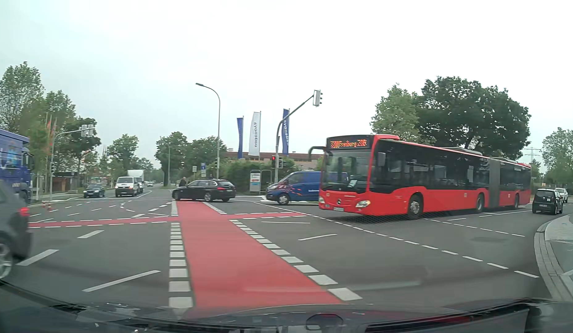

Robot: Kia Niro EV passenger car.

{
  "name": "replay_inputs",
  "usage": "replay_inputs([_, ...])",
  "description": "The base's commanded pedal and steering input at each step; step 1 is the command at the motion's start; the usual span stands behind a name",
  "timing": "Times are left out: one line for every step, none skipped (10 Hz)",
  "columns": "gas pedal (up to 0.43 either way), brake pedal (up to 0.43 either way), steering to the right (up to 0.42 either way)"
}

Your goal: Follow the waypoints while adhering to traffic rules and regulations

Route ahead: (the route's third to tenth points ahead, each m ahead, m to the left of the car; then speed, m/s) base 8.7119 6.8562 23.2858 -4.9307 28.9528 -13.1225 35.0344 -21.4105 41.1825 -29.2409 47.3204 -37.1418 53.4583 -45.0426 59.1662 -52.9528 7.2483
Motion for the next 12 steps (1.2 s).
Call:
replay_inputs([0.02,0.0,0.28])
replay_inputs([0.02,0.0,0.28])
replay_inputs([0.028,0.0,0.28])
replay_inputs([0.028,0.0,0.279])
replay_inputs([0.067,0.0,0.275])
replay_inputs([0.079,0.0,0.271])
replay_inputs([0.087,0.0,0.27])
replay_inputs([0.087,0.0,0.27])
replay_inputs([0.087,0.0,0.27])
replay_inputs([0.087,0.0,0.268])
replay_inputs([0.098,0.0,0.262])
replay_inputs([0.13,0.0,0.255])
